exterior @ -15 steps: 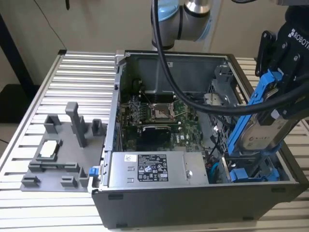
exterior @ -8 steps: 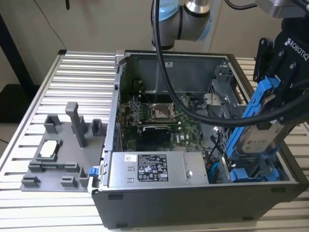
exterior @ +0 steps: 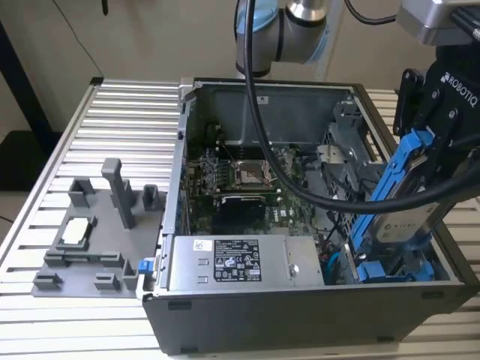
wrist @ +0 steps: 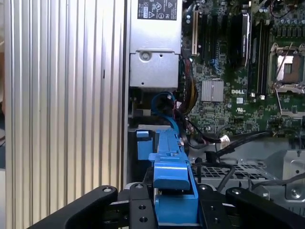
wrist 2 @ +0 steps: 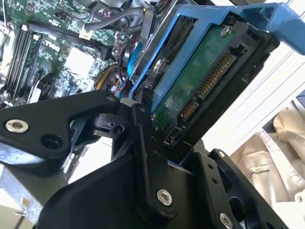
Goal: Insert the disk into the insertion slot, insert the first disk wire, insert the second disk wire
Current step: 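Insert the disk into the insertion slot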
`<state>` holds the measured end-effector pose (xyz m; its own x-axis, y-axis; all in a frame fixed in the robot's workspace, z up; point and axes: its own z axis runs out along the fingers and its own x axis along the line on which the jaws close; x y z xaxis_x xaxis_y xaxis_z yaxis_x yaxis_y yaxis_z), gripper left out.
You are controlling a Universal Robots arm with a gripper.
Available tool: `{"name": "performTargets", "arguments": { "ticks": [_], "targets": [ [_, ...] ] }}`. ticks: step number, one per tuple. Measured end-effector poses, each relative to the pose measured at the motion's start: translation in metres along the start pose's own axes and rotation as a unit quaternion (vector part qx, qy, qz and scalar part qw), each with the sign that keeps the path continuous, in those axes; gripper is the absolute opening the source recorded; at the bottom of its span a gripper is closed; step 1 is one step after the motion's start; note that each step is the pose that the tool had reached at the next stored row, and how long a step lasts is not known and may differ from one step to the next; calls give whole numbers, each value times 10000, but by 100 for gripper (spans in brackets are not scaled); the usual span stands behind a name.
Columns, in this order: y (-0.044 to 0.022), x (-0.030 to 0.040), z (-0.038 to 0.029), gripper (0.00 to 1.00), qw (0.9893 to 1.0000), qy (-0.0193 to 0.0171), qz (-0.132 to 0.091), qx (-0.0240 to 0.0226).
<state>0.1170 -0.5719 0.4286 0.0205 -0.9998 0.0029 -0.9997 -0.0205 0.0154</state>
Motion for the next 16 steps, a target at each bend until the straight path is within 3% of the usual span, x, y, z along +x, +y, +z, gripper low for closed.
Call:
{"name": "performTargets", "arguments": {
  "ticks": [8,16],
  "targets": [
    [-19,18,98,33,10000,1,-3,0],
    [-47,16,147,33,10000,-2,-3,0]
  ]
}}
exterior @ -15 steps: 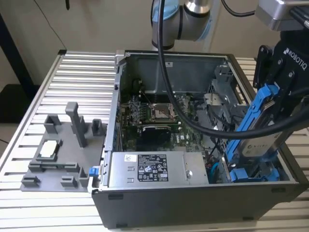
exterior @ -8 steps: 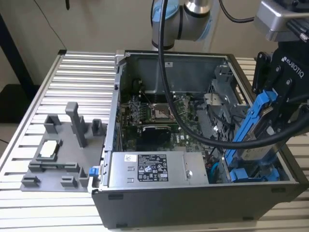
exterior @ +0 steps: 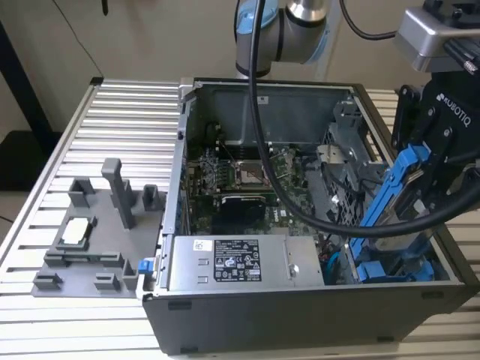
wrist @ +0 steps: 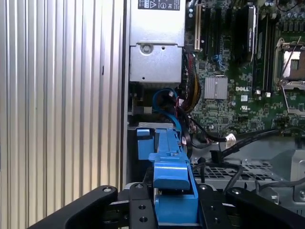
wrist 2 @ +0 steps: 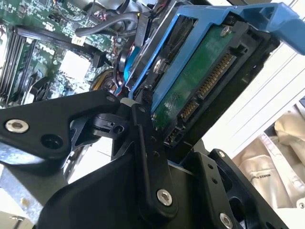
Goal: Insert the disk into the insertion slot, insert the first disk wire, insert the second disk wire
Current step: 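Insert the disk into the insertion slot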
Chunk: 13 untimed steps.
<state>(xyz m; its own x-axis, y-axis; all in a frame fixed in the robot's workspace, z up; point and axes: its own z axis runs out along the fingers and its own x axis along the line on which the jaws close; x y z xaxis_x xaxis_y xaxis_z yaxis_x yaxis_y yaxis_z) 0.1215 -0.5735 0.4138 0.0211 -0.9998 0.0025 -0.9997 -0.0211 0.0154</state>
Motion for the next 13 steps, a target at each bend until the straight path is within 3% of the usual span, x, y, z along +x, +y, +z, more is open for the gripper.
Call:
{"name": "performTargets", "arguments": {
  "ticks": [8,13],
  "targets": [
    [-31,-11,75,33,10000,-5,1,-1],
    [-36,-54,129,33,10000,-9,5,-10]
  ]
}}
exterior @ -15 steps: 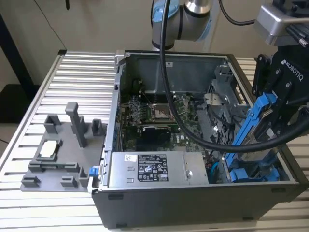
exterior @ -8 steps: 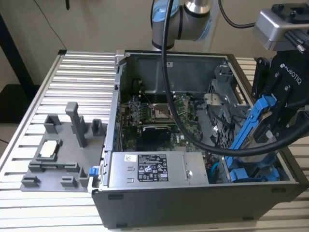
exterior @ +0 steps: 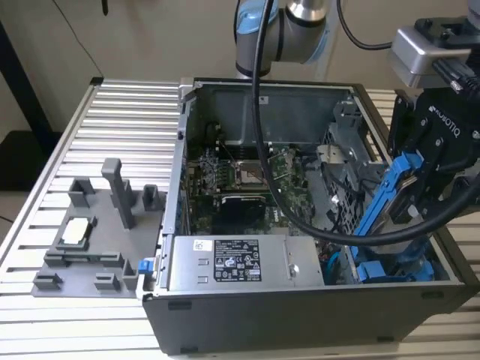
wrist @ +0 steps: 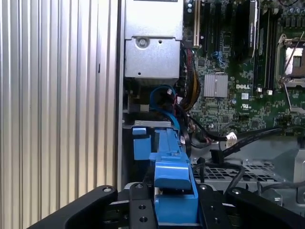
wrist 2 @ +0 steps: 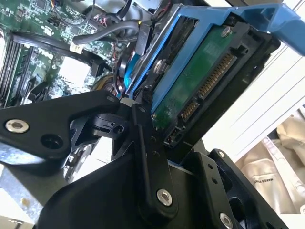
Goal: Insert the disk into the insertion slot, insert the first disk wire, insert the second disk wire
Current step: 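Insert the disk into the insertion slot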
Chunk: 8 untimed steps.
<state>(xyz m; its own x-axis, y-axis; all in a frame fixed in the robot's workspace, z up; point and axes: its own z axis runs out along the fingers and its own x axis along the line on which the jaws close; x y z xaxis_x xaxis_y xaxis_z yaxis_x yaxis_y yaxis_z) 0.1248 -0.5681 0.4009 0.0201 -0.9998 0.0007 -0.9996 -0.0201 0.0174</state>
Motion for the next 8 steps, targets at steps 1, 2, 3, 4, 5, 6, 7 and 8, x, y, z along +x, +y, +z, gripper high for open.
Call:
{"name": "performTargets", "arguments": {
  "ticks": [1,2,3,4,5,6,7,8],
  "targets": [
    [0,-14,9,33,10000,0,3,-2],
    [-1,-31,22,33,10000,-7,6,-4],
    [-2,-45,32,33,10000,-6,10,-6],
    [-2,-55,41,33,10000,-4,13,-7],
    [-2,-62,55,33,10000,-4,14,-8],
    [-3,-63,73,33,10000,-8,14,-9],
    [-5,-63,93,33,10000,-9,14,-10],
    [-8,-64,109,33,10000,-7,14,-10]
  ]
}}
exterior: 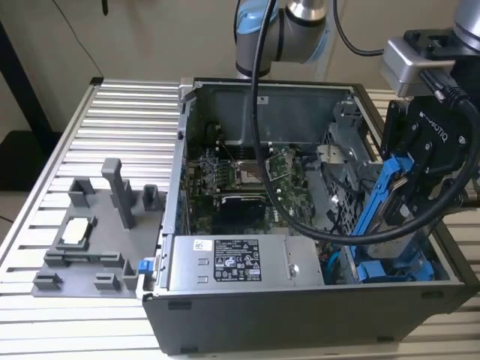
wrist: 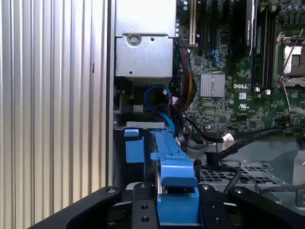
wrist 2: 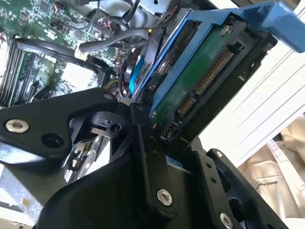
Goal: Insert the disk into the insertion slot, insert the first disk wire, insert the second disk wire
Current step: 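Insert the disk into the insertion slot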
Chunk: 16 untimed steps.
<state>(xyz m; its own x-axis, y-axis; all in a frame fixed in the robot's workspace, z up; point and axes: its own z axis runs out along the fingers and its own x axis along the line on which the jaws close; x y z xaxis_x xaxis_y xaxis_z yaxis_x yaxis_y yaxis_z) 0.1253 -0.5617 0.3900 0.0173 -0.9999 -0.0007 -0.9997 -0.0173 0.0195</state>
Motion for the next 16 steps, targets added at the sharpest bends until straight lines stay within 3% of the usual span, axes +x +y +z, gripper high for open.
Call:
{"name": "performTargets", "arguments": {
  "ticks": [9,16],
  "targets": [
    [-27,12,158,33,10000,-2,0,1],
    [-28,11,161,33,10000,-5,-1,3]
  ]
}}
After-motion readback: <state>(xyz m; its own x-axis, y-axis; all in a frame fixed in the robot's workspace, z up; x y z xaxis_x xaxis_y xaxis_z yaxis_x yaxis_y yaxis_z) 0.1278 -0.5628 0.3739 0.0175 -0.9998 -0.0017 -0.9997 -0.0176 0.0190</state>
